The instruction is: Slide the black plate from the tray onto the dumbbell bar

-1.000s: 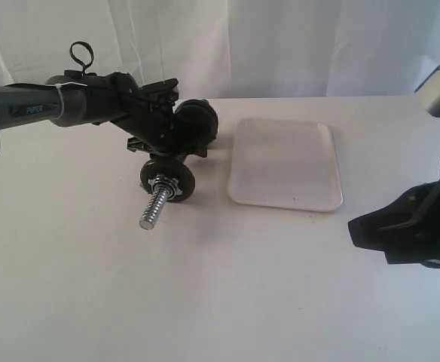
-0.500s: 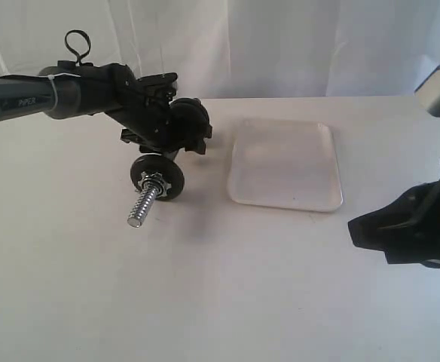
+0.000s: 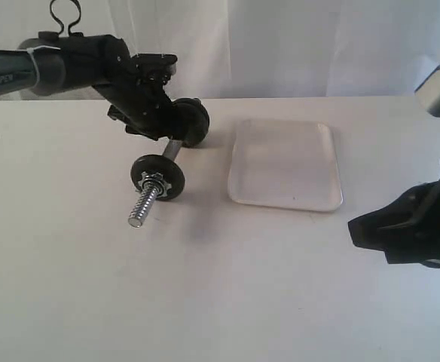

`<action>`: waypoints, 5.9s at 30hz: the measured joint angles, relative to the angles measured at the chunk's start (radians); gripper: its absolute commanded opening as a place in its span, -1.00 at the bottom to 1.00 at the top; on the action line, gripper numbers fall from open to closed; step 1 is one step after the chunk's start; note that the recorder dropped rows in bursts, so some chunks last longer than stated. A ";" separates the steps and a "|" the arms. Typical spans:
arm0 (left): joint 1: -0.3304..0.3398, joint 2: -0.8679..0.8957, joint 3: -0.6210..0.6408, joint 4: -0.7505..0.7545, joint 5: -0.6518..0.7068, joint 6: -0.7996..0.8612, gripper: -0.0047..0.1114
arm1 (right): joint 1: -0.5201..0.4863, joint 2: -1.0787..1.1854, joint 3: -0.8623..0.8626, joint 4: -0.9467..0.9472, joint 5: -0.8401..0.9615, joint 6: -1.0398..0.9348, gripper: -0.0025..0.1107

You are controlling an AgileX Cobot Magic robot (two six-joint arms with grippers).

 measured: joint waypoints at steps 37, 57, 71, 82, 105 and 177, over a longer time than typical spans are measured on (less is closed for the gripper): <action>0.000 -1.221 0.430 0.181 0.631 -0.185 -0.92 | 0.000 0.000 0.000 -0.026 -0.121 -0.002 -0.96; 0.000 -1.511 0.675 -0.011 0.627 -0.278 -0.92 | 0.000 0.000 0.000 -0.026 -0.127 -0.002 -0.96; 0.316 -1.686 0.803 -0.027 0.610 -0.278 -0.92 | 0.000 0.000 0.000 -0.027 -0.136 -0.003 -0.96; 0.504 -2.076 0.990 -0.012 0.610 -0.278 -0.92 | 0.000 0.000 0.000 -0.027 -0.137 -0.003 -0.96; 0.564 -2.198 1.195 -0.013 0.630 -0.278 -0.92 | 0.000 -0.002 0.000 -0.034 -0.137 -0.003 -0.96; 0.466 -2.199 1.890 0.174 -0.286 -0.079 -0.92 | 0.000 -0.340 0.000 -0.034 -0.142 -0.011 -0.96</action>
